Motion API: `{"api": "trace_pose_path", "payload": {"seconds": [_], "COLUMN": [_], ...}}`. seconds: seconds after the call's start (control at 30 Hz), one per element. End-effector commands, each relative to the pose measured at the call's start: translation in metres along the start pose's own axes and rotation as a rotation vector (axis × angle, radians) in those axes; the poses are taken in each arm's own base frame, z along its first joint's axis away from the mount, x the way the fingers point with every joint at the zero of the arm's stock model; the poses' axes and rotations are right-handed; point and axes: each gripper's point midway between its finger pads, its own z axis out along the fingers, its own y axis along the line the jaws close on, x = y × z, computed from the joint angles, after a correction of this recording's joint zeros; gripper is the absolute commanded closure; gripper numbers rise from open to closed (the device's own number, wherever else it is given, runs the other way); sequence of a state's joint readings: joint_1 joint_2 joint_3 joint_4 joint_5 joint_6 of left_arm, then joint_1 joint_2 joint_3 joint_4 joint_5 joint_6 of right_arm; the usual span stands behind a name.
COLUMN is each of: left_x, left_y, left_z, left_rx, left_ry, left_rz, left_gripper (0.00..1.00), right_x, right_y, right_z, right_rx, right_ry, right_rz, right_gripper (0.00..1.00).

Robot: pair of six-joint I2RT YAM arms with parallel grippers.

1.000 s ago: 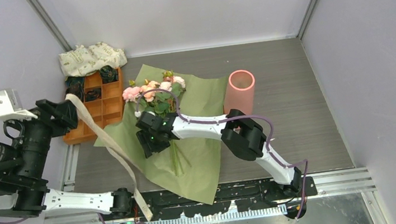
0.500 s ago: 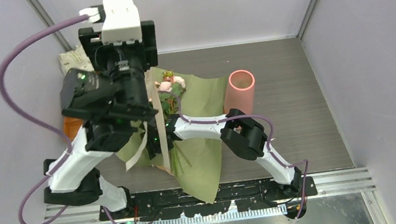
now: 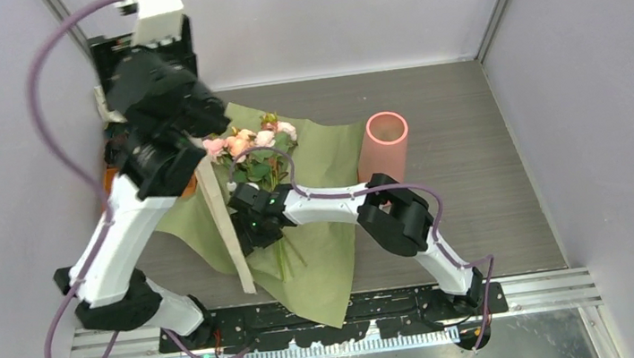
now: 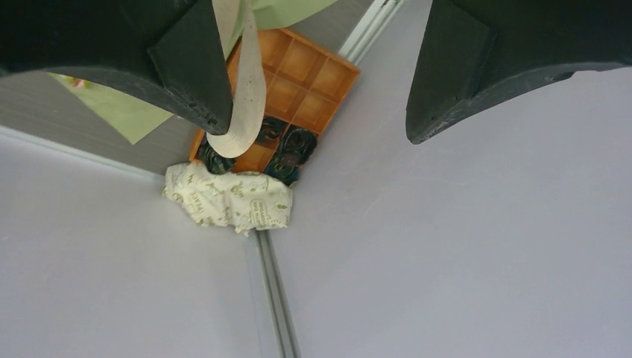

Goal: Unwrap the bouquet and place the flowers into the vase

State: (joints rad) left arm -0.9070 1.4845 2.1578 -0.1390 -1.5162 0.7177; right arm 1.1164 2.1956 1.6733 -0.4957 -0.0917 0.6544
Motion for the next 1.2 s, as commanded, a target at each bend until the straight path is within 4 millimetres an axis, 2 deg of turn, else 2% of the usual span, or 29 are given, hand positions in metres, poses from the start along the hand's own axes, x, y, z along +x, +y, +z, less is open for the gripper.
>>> {"api": "trace_pose_path", "payload": {"seconds": [0.0,0.1,0.27,0.37,0.47,0.63,0.7,0.73,0.8,0.87,0.93,1.03,1.1,1.17], "left_x": [0.032,0.033,0.023,0.011,-0.006,-0.018,-0.029,-0.033,-0.037,-0.029,-0.015,0.01,0.03,0.054], "left_y": [-0.065,-0.086,-0.115,-0.12,-0.127,-0.128,-0.132,-0.139,-0.154,-0.173,-0.179,-0.181,-0.195,-0.208], "left_z": [0.009,0.01,0.011,0.008,-0.005,-0.012,-0.024,-0.036,-0.064,-0.09,-0.097,-0.082,-0.076,-0.059], "left_rx": [-0.043,-0.049,-0.072,-0.058,-0.007,0.064,0.141,0.219,0.423,0.735,0.944,1.095,1.191,1.209], "left_ry": [0.036,0.042,0.064,0.069,0.028,-0.044,-0.105,-0.151,-0.213,-0.237,-0.175,-0.034,0.056,0.178], "left_rz": [0.201,0.22,0.213,0.239,0.274,0.279,0.293,0.304,0.199,0.132,0.042,-0.04,-0.042,-0.044], "left_gripper": [0.14,0.11,0.11,0.12,0.12,0.09,0.06,0.04,0.02,0.02,0.04,0.06,0.06,0.07], "right_x": [-0.006,-0.001,0.006,0.008,0.009,0.011,0.013,0.013,0.013,0.013,0.013,0.016,0.019,0.019], "right_y": [0.008,0.001,-0.004,-0.006,-0.009,-0.009,-0.01,-0.009,-0.009,-0.009,-0.009,-0.012,-0.014,-0.014], "right_z": [-0.022,-0.02,-0.016,-0.015,-0.013,-0.01,-0.008,-0.007,-0.005,-0.004,-0.004,-0.004,-0.004,-0.003], "right_rx": [-0.025,-0.01,0.003,0.006,0.012,0.013,0.012,0.01,0.01,0.012,0.013,0.019,0.022,0.026], "right_ry": [-0.035,-0.028,-0.014,-0.013,-0.009,0.004,0.008,0.009,0.017,0.02,0.02,0.023,0.029,0.033], "right_rz": [0.001,0.004,0.012,0.01,0.01,0.01,0.01,0.011,0.01,0.009,0.012,0.016,0.014,0.013], "right_gripper": [0.4,0.4,0.4,0.4,0.4,0.4,0.4,0.4,0.4,0.4,0.4,0.4,0.4,0.4]}}
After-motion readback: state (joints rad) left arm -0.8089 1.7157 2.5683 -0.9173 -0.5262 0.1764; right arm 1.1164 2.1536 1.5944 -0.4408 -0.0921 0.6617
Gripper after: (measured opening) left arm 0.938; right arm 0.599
